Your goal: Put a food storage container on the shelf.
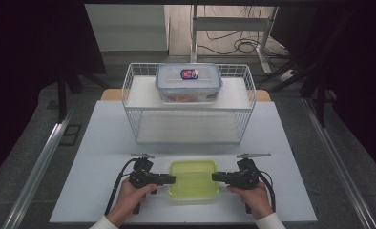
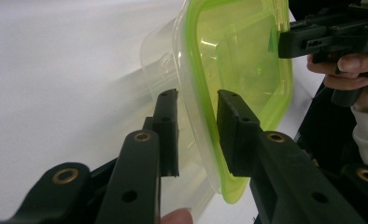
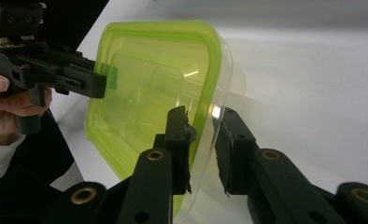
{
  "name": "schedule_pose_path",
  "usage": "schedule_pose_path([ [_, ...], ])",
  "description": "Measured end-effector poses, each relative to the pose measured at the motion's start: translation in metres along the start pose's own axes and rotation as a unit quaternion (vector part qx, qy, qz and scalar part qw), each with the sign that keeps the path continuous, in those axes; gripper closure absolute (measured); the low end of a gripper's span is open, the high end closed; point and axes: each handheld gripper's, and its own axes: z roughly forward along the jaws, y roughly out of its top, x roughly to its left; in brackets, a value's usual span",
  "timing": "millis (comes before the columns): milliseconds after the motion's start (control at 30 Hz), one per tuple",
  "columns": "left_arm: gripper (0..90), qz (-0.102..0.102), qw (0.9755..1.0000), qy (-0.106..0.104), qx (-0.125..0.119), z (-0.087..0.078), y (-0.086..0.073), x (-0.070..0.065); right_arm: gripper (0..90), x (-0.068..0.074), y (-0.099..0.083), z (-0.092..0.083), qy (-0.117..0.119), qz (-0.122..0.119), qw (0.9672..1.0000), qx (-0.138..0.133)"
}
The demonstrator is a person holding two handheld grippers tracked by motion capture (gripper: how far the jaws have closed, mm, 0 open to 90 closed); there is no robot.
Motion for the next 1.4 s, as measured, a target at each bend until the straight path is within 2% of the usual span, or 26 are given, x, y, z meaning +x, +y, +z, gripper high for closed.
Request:
schedule_pose_path([
  [67,70.5,0.014,0.9999,0.006,-0.002,-0.001,-0.002,-0.003,76.8,0.001,-0.001,-0.001,0.001,-0.001,1.0000,-0.001],
  [267,73.3,0.024,0.9997,0.003,-0.008,-0.003,-0.005,-0.005,80.0,0.001,-0.004,-0.007,0.016,0.000,0.9998,-0.016],
  [433,73.9,0.029,0.9995,0.000,-0.012,-0.003,-0.005,-0.006,80.2,0.003,-0.004,-0.010,0.014,-0.014,0.9996,-0.018],
  [633,73.9,0.046,0.9988,-0.004,-0.020,-0.008,-0.005,-0.009,80.1,0.007,-0.003,-0.013,0.019,-0.027,0.9991,-0.027],
  [833,73.9,0.071,0.9970,0.003,-0.032,-0.017,-0.004,-0.016,80.1,0.013,-0.002,-0.017,0.021,-0.039,0.9984,-0.034],
  [1200,74.3,0.097,0.9943,0.007,-0.043,-0.029,-0.001,-0.026,80.0,0.030,0.003,-0.026,0.013,-0.081,0.9955,-0.047],
  [1400,74.2,0.105,0.9933,0.008,-0.048,-0.034,0.001,-0.030,80.0,0.034,0.006,-0.029,0.012,-0.093,0.9943,-0.051],
])
